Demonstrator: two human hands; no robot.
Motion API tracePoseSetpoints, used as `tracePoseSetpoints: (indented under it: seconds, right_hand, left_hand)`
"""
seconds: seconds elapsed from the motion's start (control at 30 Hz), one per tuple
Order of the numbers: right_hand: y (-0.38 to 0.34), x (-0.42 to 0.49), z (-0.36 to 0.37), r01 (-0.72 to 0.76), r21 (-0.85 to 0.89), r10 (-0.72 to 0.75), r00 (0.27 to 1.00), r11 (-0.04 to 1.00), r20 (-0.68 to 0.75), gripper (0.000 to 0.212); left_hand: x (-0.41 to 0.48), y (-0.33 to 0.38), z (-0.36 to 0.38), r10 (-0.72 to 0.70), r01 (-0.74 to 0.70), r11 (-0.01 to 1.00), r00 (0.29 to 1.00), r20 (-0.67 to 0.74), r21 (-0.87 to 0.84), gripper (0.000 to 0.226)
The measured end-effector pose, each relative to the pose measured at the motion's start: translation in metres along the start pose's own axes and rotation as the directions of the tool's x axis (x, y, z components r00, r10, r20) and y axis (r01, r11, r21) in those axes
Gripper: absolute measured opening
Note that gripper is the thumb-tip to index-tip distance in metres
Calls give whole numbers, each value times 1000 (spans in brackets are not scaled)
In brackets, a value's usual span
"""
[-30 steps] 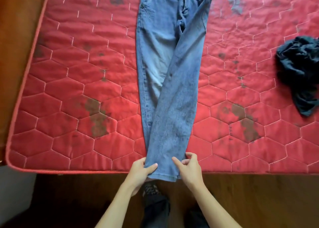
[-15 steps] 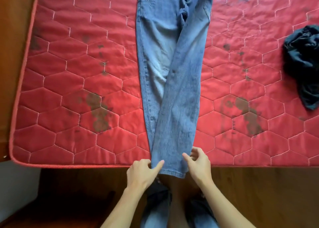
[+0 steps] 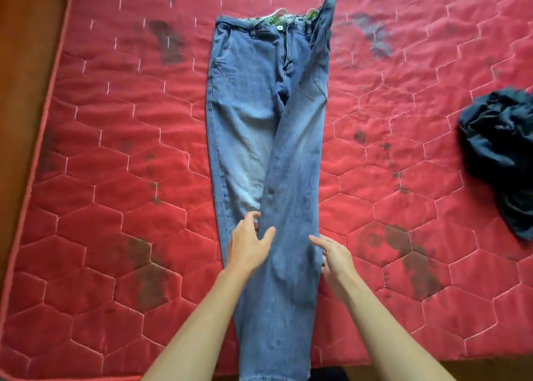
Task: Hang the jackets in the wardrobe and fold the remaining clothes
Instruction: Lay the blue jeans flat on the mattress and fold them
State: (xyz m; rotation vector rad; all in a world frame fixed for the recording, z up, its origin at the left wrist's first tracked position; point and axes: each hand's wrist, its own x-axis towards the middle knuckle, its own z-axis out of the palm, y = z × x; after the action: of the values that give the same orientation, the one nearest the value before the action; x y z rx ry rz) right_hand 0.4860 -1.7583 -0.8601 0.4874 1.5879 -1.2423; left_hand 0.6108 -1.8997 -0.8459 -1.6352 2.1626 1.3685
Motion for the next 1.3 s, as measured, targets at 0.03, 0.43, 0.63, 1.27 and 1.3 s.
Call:
tracePoseSetpoints:
  seconds: [0.03, 0.43, 0.63, 1.27, 1.3]
  right_hand:
    - [-16, 8, 2, -24, 37, 24, 1000, 999, 18, 20]
    - [-175, 138, 46, 158, -199, -137, 984, 967, 111, 24]
    - [-260, 200, 71, 305, -342, -288, 952, 889, 101, 51]
    - [-304, 174, 152, 13, -289, 77, 952, 957, 296, 32]
    - [-303, 171, 152, 0, -334, 99, 955, 943, 280, 29]
  left_hand:
    - [16, 15, 1, -17, 17, 1000, 1000, -5, -9, 52]
    - [212, 191, -18, 72, -89, 983, 991, -109, -159, 30]
    - [289, 262, -19, 181, -186, 978, 982, -60, -90, 49]
    - [365, 138, -151, -174, 54, 841, 969, -175, -539, 17]
    - [367, 130, -151, -184, 78, 841, 972, -147, -535, 17]
